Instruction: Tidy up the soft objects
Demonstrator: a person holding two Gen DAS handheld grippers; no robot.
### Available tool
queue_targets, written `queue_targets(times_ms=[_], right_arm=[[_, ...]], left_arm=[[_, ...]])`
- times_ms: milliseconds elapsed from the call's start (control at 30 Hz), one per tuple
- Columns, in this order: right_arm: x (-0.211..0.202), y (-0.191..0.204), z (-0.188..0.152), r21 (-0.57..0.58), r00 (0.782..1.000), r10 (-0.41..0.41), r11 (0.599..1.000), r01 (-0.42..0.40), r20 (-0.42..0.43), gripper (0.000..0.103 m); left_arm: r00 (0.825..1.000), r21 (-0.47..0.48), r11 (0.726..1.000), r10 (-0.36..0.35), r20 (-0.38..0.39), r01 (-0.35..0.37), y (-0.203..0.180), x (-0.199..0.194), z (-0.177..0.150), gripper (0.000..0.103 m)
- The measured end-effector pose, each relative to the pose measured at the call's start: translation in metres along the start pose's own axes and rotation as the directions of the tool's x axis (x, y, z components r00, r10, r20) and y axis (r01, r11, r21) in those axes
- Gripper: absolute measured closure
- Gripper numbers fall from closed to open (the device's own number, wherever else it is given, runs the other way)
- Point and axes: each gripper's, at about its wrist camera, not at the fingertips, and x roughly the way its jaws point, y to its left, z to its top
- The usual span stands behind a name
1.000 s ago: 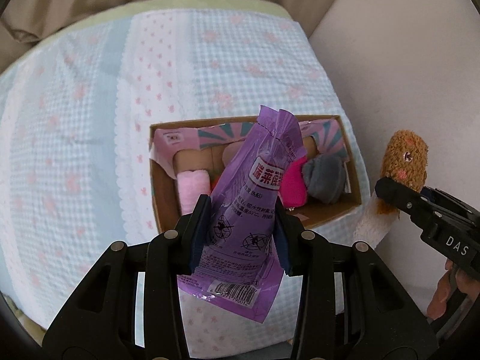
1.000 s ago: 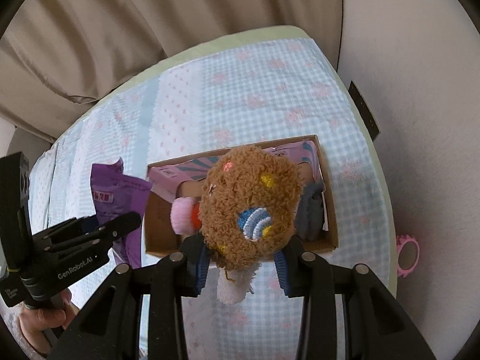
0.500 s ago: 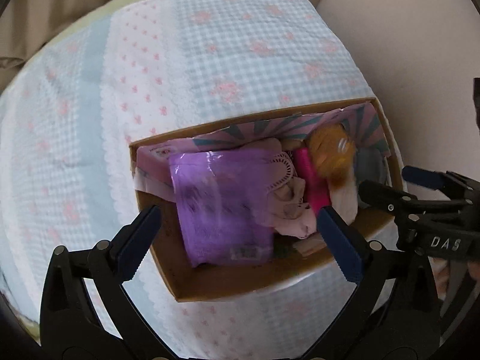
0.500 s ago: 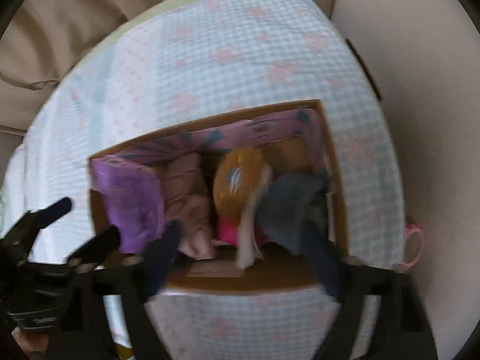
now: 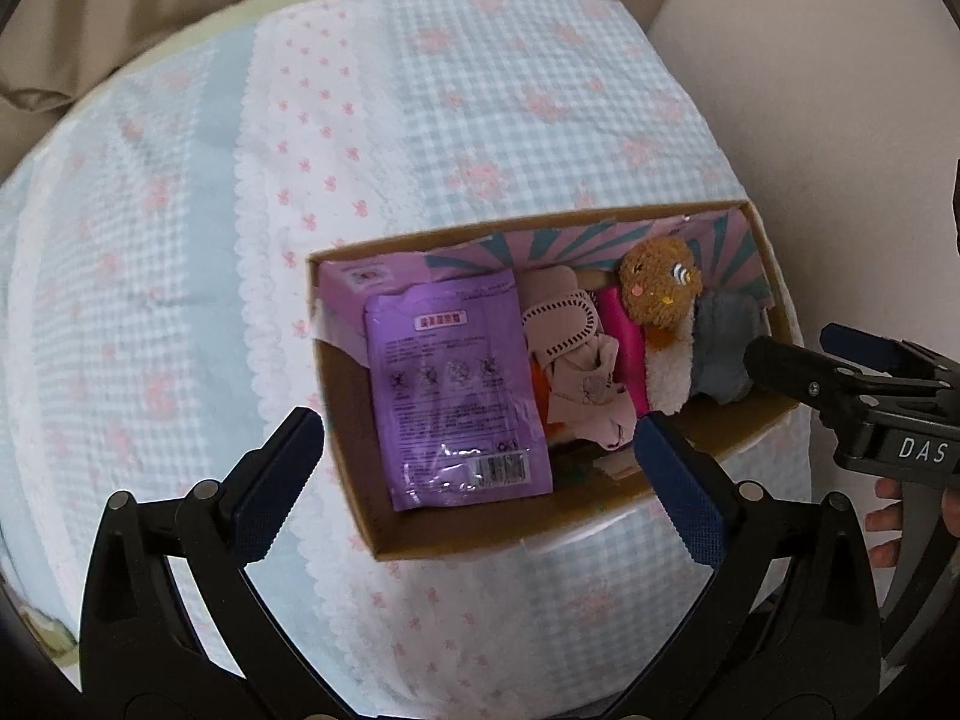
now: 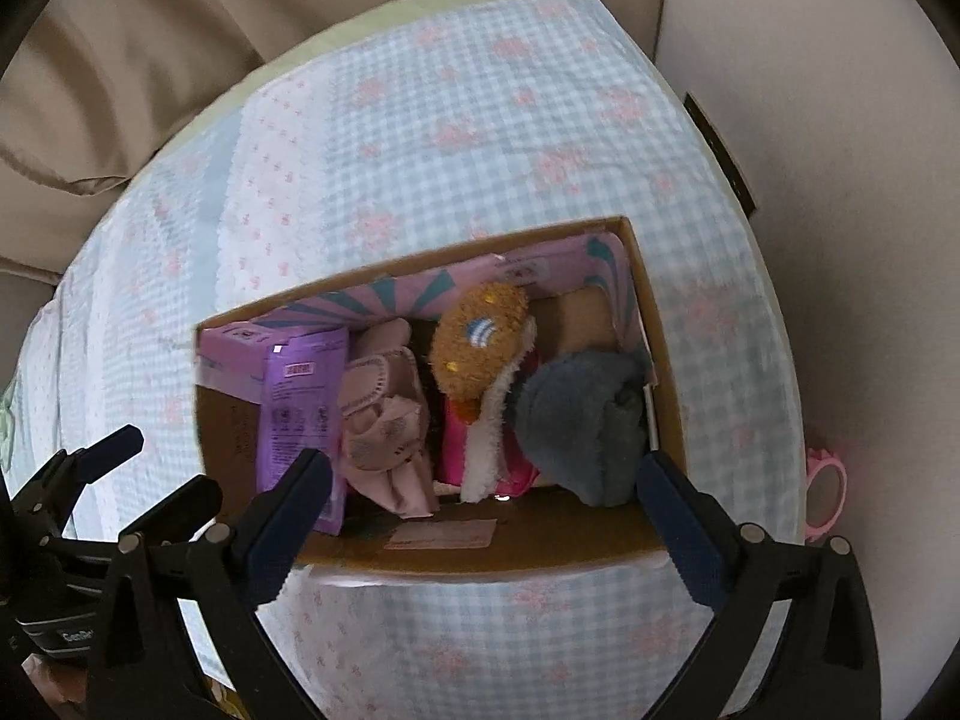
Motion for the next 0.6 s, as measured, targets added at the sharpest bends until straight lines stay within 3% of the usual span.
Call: queue_targets(times_ms=[233,367,600], right_arm=[[-0.056,0.027,-0.008,-0.044,0.995,0.007,0.999,-0.003,0.1,0.002],[-0.097,0.054,-0.018,-0.079,0.987,0.009,0.997,0.004,0.163,0.002],[-0.174,0.126,-0.052,-0.194,0.959,-0.004,0.979,0.062,0.284,0.002]], left_arm=[[0.994,-0.031,0.999,0.021,0.108,-0.018,0.014,-0.063,-0.013,0.0],[0.978,-0.048,0.998,0.053,0.202,-0.044,0.028,-0.115,-0.024,0.0],[0.905,-0.062,0.992,0.124,0.406,-0.108,0.061,-0.219,-0.06,0.0]])
